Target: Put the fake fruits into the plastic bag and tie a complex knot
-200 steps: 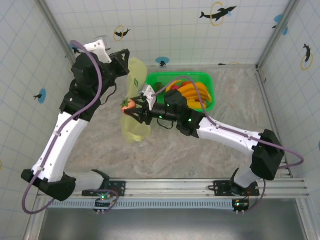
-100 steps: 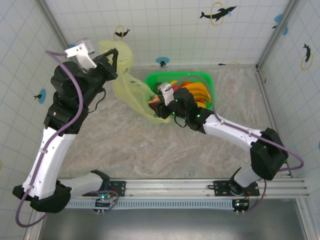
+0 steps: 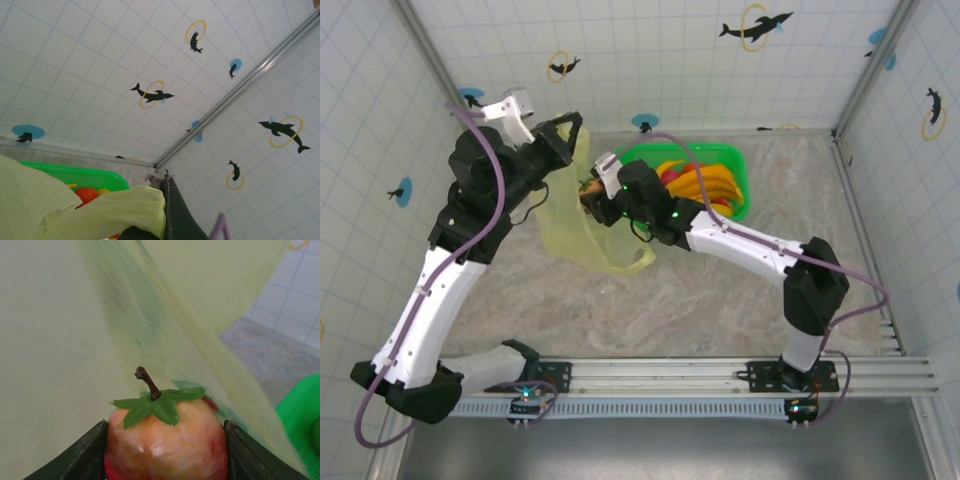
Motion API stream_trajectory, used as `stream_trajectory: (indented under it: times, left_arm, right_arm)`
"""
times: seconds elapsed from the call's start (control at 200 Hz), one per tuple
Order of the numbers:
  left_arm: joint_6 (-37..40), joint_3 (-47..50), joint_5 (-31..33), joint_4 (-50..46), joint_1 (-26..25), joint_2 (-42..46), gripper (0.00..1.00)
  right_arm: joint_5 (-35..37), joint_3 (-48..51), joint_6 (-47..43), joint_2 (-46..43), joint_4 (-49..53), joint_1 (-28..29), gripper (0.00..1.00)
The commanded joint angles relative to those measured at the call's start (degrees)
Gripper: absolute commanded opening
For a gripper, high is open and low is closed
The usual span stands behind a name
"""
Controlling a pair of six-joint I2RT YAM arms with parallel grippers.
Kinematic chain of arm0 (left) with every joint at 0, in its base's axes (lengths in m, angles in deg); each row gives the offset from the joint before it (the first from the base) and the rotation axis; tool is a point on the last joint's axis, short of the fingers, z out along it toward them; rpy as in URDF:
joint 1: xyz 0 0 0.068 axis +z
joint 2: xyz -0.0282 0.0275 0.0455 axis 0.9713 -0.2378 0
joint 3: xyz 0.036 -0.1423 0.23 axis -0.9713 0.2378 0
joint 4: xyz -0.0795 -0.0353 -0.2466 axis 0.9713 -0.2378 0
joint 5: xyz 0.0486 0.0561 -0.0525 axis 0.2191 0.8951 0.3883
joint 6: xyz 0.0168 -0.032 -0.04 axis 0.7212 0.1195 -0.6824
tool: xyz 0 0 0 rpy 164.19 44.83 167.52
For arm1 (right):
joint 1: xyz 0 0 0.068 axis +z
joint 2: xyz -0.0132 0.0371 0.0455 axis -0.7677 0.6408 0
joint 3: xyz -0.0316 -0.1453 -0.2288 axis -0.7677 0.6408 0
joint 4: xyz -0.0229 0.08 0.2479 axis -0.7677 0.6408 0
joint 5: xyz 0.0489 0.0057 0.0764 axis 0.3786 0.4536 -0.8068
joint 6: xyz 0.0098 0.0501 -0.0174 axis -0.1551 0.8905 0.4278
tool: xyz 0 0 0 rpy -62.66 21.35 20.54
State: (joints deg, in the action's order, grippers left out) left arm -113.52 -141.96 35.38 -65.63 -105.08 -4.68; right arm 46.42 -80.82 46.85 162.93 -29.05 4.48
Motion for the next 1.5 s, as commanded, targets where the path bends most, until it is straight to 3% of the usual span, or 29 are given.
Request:
stream_trajectory:
  times: [0.0, 0.035, 0.07, 0.105, 0.32, 0.646, 0.736, 0.906, 0.986, 1.046, 1.121, 1.271, 1.416, 1.496]
  left_arm:
    - [-2.26, -0.23, -1.24, 3.44, -0.29, 1.41, 0.0]
    - [-2.27, -0.23, -0.92, 3.43, -0.34, 1.59, 0.0]
    - [-2.27, -0.31, -0.66, 3.4, -0.36, 1.73, 0.0]
    - [-2.11, -0.32, -0.42, 3.32, -0.36, 1.8, 0.0]
    - [1.86, -2.52, 3.84, -0.4, -0.27, 1.81, 0.0]
    - [8.16, -5.3, 2.07, -3.48, -0.35, 2.05, 0.0]
    - [9.1, -3.04, 0.1, -3.99, -0.36, 2.19, 0.0]
    - [11.26, -0.18, -4.04, -11.21, -0.29, -0.14, 0.0]
    - [11.48, 1.81, -1.18, -13.21, -0.28, 0.19, 0.0]
    - [11.36, 4.7, 3.26, -12.38, -0.29, 2.1, 0.0]
    - [10.96, 7.72, 11.91, -11.73, -0.34, 4.74, 0.0]
    - [10.71, 11.24, 30.37, -12.31, 0.04, 7.44, 0.0]
    - [9.19, 13.59, 35.2, -10.42, 3.19, 9.23, 0.0]
    - [8.98, 13.93, 37.09, -10.1, 4.84, 8.61, 0.0]
  right_arm:
    - [1.5, -3.11, 2.18, 2.55, 2.26, 0.81, 0.54]
    - [2.14, -3.53, 1.14, 3.18, 2.44, 1.45, 0.66]
    - [3.19, -3.63, -0.65, 3.43, 2.47, 2.26, 0.88]
    - [4.74, -3.02, -3.34, 3.33, 2.18, 3.2, 1.0]
    - [9.13, -1.74, -3.36, 1.89, 5.91, 1.63, 1.0]
    - [18.42, 0.11, -5.16, -0.59, 19.51, -6.68, 0.99]
    - [14.83, 2.07, -6.42, -4.01, 17.74, -7.78, 0.98]
    - [0.87, 4.58, -9.06, -10.44, 11.87, -8.09, 0.96]
    - [-6.74, 3.95, -7.72, -11.55, 10.78, -8.51, 0.96]
    - [-8.61, 0.72, -4.19, -10.98, 12.62, -8.92, 0.98]
    - [-13.52, -0.72, 2.13, -11.65, 11.36, -11.18, 0.99]
    - [-18.74, 7.24, 11.91, -17.73, -1.67, -17.07, 1.0]
    - [-22.16, 11.82, 20.44, -17.65, -7.48, -26.86, 0.95]
    - [-29.75, 18.23, 28.35, -17.32, -19.14, -31.72, 0.93]
